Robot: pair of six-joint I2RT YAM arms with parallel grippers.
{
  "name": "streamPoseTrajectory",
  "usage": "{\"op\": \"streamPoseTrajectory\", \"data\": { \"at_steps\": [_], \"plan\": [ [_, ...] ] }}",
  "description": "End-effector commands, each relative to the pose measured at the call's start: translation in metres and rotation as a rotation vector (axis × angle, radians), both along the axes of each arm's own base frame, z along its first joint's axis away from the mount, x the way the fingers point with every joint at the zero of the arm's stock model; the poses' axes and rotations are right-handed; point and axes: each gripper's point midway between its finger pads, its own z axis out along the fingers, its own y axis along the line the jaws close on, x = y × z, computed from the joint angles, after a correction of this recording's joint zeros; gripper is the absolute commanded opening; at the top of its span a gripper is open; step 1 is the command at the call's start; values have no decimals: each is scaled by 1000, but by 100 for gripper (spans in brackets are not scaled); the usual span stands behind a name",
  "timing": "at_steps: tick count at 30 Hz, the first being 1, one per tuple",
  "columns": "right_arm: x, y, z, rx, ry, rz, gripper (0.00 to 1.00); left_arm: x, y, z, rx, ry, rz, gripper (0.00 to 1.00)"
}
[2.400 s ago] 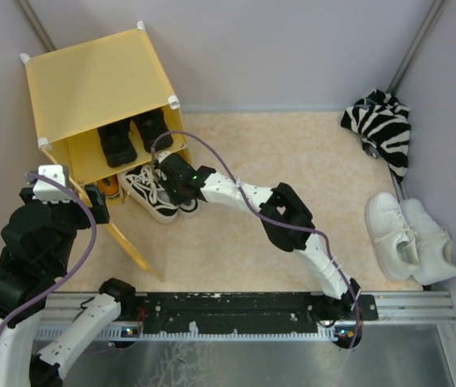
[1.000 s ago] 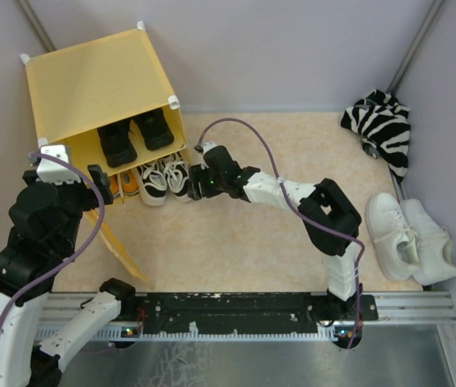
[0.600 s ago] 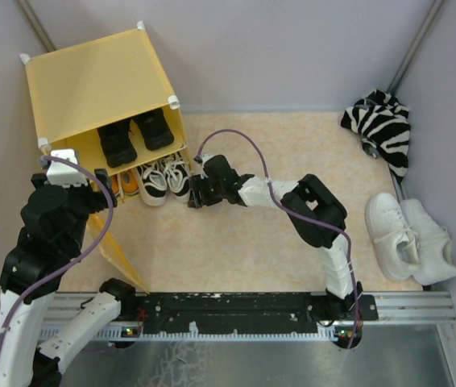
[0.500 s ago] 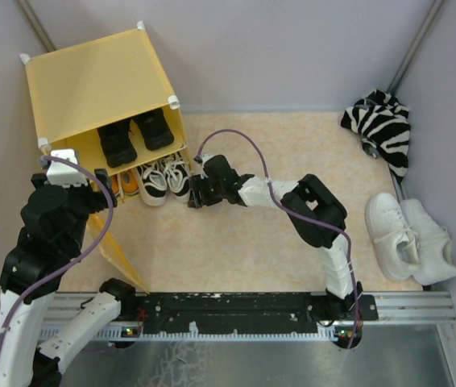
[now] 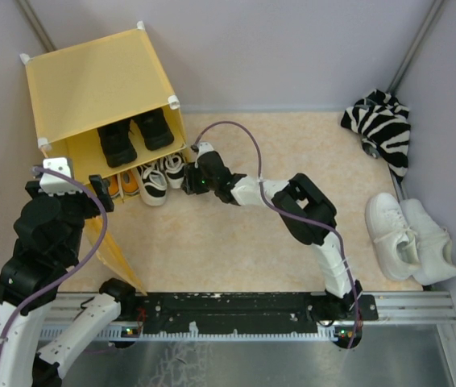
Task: Place and organize the shoes in the shoe cabinet
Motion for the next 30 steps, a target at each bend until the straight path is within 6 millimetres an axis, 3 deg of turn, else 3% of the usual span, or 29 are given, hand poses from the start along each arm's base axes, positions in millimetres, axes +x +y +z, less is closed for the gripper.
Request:
{"op": "streamPoseTrajectory", "data": {
  "at_steps": [1,6,12,17,23,30],
  "plan": [
    [49,14,48,89,-155,-123,42,-7,8,-13,24,40,30,96],
    [68,9,32,72,-115,-145,42,-11,11,-10,21,30,38,96],
    [75,13,7,29,-87,-128,42,-12,11,-11,17,32,36,96],
    [72,3,9,30,-92,-162,42,-14,12,-10,13,29,39,96],
    [36,-5,32,58,-120,-97,47,-16,14,-4,10,16,43,96],
    [-33,25,68,173,-159,143,51,-13,12,-7,12,19,38,96]
  ]
}}
